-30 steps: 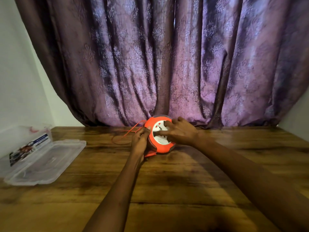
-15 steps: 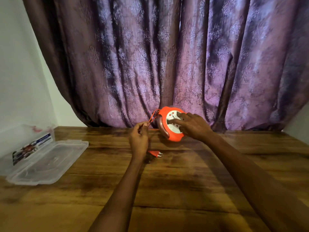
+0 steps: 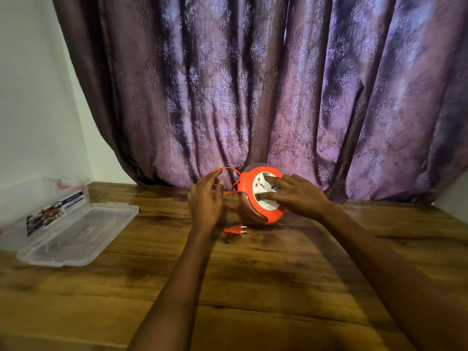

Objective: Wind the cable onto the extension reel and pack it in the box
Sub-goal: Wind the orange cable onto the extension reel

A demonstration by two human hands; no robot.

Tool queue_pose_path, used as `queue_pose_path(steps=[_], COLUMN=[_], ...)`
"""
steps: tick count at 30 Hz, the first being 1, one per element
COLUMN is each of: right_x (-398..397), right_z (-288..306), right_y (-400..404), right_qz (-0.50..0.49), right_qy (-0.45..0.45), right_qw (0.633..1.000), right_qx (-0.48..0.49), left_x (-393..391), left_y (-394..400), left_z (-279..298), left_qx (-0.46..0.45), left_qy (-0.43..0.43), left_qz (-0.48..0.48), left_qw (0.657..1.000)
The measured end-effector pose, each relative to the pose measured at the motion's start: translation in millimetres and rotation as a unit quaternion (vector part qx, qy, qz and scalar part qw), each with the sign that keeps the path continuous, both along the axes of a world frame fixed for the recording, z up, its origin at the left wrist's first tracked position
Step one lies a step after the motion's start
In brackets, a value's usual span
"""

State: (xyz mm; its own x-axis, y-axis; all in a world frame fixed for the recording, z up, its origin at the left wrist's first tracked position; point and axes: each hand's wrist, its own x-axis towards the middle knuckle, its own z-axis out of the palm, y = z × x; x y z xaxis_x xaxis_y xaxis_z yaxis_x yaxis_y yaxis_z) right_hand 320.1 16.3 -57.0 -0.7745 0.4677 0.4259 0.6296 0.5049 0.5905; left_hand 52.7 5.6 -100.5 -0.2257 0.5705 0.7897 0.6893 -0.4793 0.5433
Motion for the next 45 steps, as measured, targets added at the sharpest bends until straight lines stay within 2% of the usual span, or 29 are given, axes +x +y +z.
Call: queue_pose_path(steps=[2,5,8,10,11,13,17,20,22,25,27,30,33,37,42,45], right_x=[1,4,4,3,4,5,6,11,17,25,29,33,34,30,14,7], right_z=[1,3,5,6,6,5,3,3,3,4,2,0,-4,-11,-12,-12], right_y=[1,0,-4,-6,-6,-4,-1,-2,-3,-6,-9,-14,-20,-24,-27,-25], right_qz=[0.009,0.009,-0.005,-0.009,-0.008,0.001,0.012,0.002,-0.013,-0.037,-0.055,-0.106,-0.168,-0.218,-0.221,-0.208], right_qy=[0.008,0.016,0.034,0.048,0.053,0.063,0.071,0.071,0.074,0.077,0.076,0.076,0.069,0.04,0.047,0.055], right_qw=[1.0,1.0,0.999,0.999,0.998,0.998,0.997,0.997,0.997,0.996,0.995,0.991,0.983,0.974,0.973,0.975], right_qx=[0.014,0.017,0.007,0.01,0.012,0.014,0.012,0.01,0.009,0.022,0.023,0.009,-0.029,-0.055,-0.044,-0.045], left_x=[-5,-10,-9,-3,0,4,7,8,7,-2,-9,-23,-37,-46,-50,-47], left_y=[-1,-2,1,-1,-3,-4,-4,6,14,21,22,25,25,21,19,19], left_z=[3,7,8,9,10,8,12,22,30,39,39,31,22,17,19,19], left_qx=[-0.003,-0.027,-0.081,-0.129,-0.126,-0.055,0.079,0.057,0.032,-0.007,-0.058,-0.114,-0.132,-0.154,-0.178,-0.175], left_qy=[-0.02,-0.126,-0.168,-0.156,-0.127,-0.049,0.005,0.148,0.196,0.193,0.176,0.178,0.185,0.187,0.166,0.188], left_qz=[0.004,-0.146,-0.261,-0.293,-0.281,-0.217,-0.077,0.0,-0.044,-0.139,-0.155,-0.071,-0.013,0.011,0.018,0.002], left_qw=[1.0,0.981,0.947,0.934,0.943,0.973,0.994,0.987,0.979,0.971,0.97,0.975,0.974,0.97,0.97,0.966])
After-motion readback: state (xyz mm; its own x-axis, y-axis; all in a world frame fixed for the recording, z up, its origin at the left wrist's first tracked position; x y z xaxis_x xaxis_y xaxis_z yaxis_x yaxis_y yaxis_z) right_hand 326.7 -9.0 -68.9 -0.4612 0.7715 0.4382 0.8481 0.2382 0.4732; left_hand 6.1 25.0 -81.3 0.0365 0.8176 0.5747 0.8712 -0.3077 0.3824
